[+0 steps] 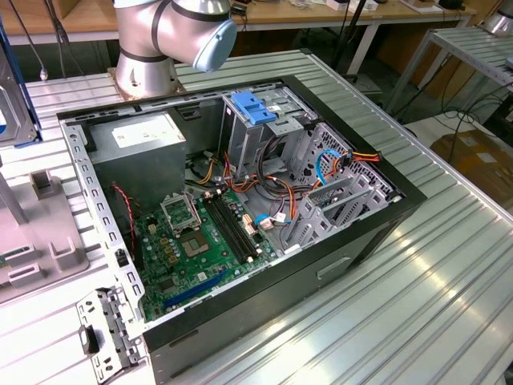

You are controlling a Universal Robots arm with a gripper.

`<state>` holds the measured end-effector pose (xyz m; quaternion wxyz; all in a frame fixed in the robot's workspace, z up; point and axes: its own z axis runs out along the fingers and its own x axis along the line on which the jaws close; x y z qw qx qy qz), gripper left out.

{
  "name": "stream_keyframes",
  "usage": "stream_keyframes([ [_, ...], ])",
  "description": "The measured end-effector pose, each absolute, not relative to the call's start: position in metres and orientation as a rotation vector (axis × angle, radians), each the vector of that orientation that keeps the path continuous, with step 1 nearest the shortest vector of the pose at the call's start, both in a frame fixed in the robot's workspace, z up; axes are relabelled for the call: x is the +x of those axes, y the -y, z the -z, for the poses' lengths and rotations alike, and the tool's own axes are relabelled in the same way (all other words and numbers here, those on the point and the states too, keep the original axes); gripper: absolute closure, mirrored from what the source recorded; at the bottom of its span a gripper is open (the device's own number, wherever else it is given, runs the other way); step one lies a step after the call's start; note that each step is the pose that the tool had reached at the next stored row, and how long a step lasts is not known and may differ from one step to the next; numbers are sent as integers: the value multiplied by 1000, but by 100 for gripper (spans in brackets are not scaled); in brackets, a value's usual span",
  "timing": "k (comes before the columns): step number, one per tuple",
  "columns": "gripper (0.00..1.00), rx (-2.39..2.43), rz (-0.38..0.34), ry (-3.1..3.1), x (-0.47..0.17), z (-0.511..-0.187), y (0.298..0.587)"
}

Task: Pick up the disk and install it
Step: 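Pick up the disk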

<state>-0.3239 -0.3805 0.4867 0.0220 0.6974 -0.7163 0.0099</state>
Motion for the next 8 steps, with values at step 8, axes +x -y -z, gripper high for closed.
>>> stream_keyframes([
  [8, 64, 2161, -31, 2219, -319, -485, 385],
])
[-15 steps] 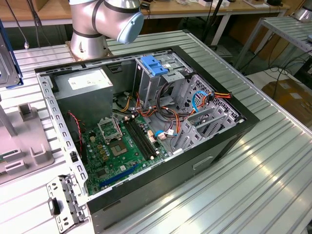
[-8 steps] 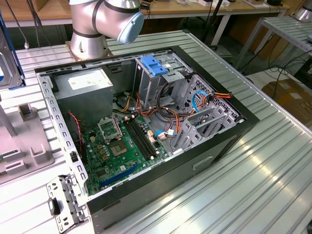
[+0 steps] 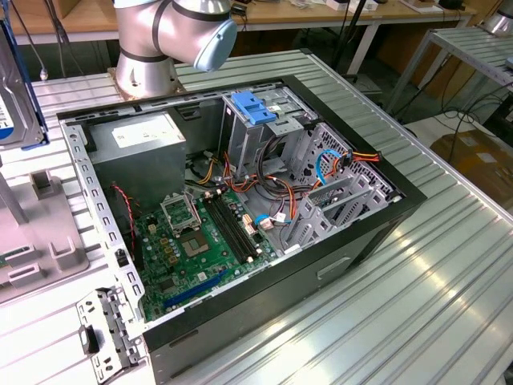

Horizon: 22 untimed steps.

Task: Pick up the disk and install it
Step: 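Pick up the disk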

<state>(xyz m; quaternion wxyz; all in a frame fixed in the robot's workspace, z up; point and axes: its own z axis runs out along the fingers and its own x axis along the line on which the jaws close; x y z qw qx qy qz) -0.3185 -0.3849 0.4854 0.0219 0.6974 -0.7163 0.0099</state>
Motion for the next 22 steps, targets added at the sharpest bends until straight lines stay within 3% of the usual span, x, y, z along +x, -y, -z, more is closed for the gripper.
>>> stream_keyframes([
  [22, 64, 2161, -31, 2220, -309, -483, 395],
])
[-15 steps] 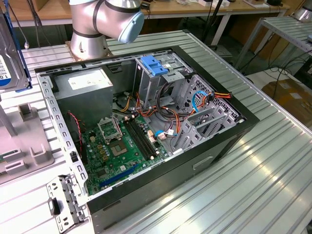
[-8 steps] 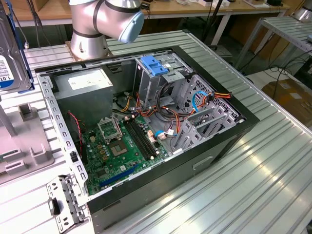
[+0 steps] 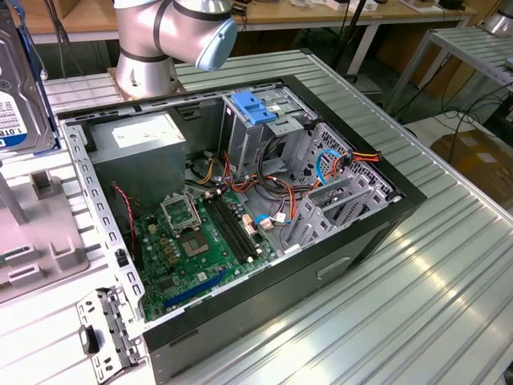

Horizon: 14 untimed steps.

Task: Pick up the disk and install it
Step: 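Pick up the disk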

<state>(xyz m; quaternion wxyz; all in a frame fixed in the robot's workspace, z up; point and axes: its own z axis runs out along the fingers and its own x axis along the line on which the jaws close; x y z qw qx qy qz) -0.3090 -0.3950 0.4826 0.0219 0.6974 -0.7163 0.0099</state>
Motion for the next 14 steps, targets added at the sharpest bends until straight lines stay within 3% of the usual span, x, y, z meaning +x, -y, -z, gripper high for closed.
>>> stream_keyframes([
  [14, 64, 2161, -31, 2220, -304, -481, 403],
])
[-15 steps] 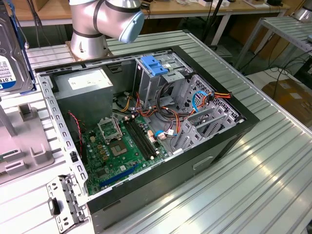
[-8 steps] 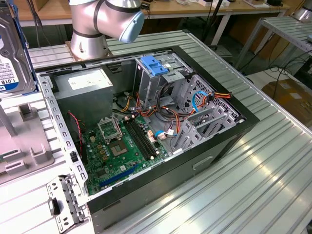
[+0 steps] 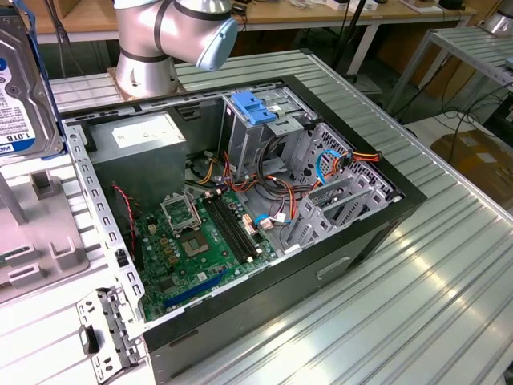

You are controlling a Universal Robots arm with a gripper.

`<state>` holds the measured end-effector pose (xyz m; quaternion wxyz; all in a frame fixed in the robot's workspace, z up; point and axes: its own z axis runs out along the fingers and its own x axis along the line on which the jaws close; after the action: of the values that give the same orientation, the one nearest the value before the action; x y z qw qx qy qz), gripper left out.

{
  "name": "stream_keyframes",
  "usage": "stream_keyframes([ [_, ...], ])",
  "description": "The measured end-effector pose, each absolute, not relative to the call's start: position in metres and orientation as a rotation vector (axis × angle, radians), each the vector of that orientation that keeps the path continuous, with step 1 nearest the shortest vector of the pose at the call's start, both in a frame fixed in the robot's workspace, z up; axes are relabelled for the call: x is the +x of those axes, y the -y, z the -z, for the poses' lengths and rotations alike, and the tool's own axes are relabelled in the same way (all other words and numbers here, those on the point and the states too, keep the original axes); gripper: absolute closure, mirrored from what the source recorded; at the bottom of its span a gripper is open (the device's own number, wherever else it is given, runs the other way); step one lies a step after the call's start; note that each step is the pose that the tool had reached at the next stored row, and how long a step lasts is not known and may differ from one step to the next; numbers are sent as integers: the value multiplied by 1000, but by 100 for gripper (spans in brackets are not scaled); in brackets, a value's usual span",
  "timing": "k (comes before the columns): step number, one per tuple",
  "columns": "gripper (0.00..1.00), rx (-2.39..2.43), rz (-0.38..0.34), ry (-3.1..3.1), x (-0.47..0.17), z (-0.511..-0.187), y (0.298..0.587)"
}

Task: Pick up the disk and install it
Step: 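Pick up the disk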

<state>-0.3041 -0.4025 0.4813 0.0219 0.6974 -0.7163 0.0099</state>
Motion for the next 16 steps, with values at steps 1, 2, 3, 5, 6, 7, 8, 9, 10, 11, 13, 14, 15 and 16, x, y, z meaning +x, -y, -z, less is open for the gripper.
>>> stream_keyframes([
  [1, 64, 2161, -31, 2220, -304, -481, 403],
  [2, 64, 2161, -31, 2220, -304, -481, 404],
  [3, 64, 2161, -31, 2220, -304, -481, 404],
  [5, 64, 2161, -31, 2220, -303, -481, 405],
  [6, 64, 2161, -31, 2219, -303, -481, 405],
  [7, 64, 2161, -31, 2220, -303, -481, 406],
  [8, 64, 2161, -31, 2220, -303, -481, 406],
  [9, 64, 2161, -31, 2220, -303, -481, 406],
  [10, 64, 2161, -31, 2220, -303, -481, 407],
  [11, 64, 2161, -31, 2220, -303, -481, 407],
  [13, 64, 2161, -31, 2220, -302, -481, 408],
  [14, 64, 2161, -31, 2219, -302, -481, 408],
  [15, 64, 2161, -31, 2219, -302, -480, 409],
  [16, 64, 2161, -31, 2219, -301, -480, 409],
])
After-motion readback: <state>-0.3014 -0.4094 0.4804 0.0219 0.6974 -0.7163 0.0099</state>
